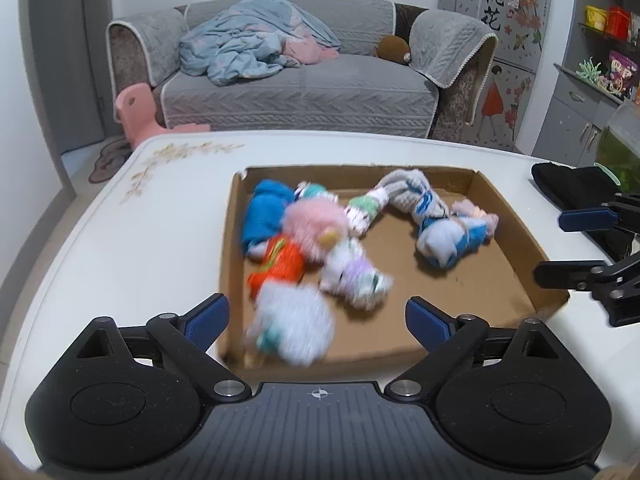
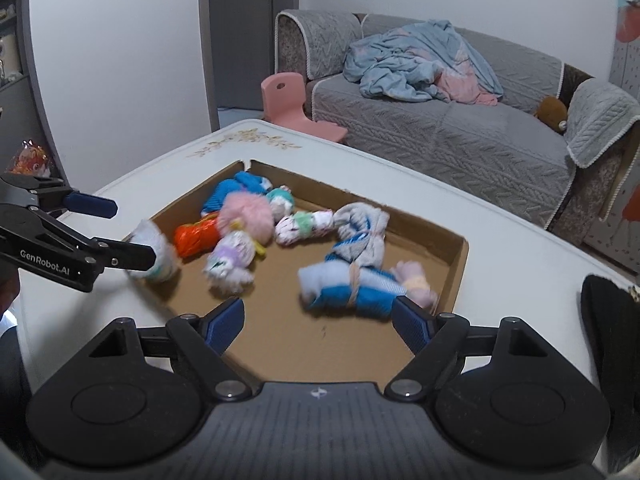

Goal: Organize objects
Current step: 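Lift both open tools back toward the remaining bundles, then grasp orange plastic bundle with left tool while right tool grasps white-red bundle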

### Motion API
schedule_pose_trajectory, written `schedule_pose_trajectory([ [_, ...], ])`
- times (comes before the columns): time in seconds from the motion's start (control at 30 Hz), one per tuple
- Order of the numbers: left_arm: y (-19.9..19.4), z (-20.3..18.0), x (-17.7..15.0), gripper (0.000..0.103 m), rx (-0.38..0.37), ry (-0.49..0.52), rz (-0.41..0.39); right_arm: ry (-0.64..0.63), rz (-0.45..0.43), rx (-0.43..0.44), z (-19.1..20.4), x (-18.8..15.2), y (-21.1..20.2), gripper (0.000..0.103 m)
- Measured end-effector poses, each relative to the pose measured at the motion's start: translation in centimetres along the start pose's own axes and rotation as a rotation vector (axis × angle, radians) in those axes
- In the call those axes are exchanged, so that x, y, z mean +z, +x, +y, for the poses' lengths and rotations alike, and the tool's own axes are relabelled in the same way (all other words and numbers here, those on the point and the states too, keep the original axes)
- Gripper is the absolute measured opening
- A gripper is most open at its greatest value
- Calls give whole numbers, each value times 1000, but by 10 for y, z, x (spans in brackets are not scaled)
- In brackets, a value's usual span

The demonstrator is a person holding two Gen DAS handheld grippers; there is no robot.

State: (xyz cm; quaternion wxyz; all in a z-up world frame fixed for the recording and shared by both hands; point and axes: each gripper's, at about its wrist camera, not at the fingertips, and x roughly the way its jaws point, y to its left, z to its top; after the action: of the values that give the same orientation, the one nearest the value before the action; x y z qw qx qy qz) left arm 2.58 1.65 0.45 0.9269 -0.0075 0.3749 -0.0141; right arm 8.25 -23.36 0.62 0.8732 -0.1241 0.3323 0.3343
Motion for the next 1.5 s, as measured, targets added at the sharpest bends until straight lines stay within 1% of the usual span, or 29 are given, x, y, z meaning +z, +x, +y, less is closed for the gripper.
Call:
schedule_pose_trajectory([
  [0.17, -11, 17, -32, 98, 39, -41, -13, 21, -28, 6, 5, -28, -20, 81],
  [0.23, -14, 18, -45, 98, 49, -44, -11, 24, -27, -18, 5, -40, -24, 81],
  [0.33, -15, 11, -64, 98, 32, -33, 2, 54, -25, -33, 1, -60, -28, 81],
  [0.43, -14, -3, -76, 98, -34, -22, 16, 63, -13, -44, -1, -81, -26, 80],
  [0.57, -10, -27, -79, 98, -102, 9, 20, 62, 12, -62, -4, -101, -20, 79],
  [0.7, 6, -46, -80, 100, -107, 49, 30, 72, 15, -46, -8, -112, -14, 77],
  [0.83, 21, -46, -83, 100, -129, 22, 58, 54, 11, -33, -5, -117, -7, 74],
  [0.9, 22, -41, -84, 100, -144, 5, 58, 51, 7, -23, -4, -118, -3, 69],
  [0.97, 20, -37, -85, 100, -143, 9, 52, 33, 0, -20, -1, -120, 0, 66],
  [1.03, 16, -33, -87, 100, -148, 7, 47, 16, -7, -28, 2, -122, 1, 65],
  [1.17, 11, -27, -92, 99, -175, 0, 29, 44, -30, -11, 0, -126, -2, 63],
  [1.23, 9, -26, -95, 99, -208, -6, 19, 50, -36, -20, 0, -127, -3, 57],
  [1.3, 7, -27, -97, 99, -225, 7, 4, 57, -42, -19, 0, -128, -6, 46],
  [1.4, 6, -29, -100, 99, -255, 10, -2, 50, -55, -20, 1, -130, -9, 38],
  [1.43, 6, -29, -100, 99, -259, 16, -7, 47, -60, -24, 2, -131, -9, 38],
  [1.5, 9, -33, -100, 98, -241, 43, -10, 50, -72, -28, 2, -133, -11, 34],
])
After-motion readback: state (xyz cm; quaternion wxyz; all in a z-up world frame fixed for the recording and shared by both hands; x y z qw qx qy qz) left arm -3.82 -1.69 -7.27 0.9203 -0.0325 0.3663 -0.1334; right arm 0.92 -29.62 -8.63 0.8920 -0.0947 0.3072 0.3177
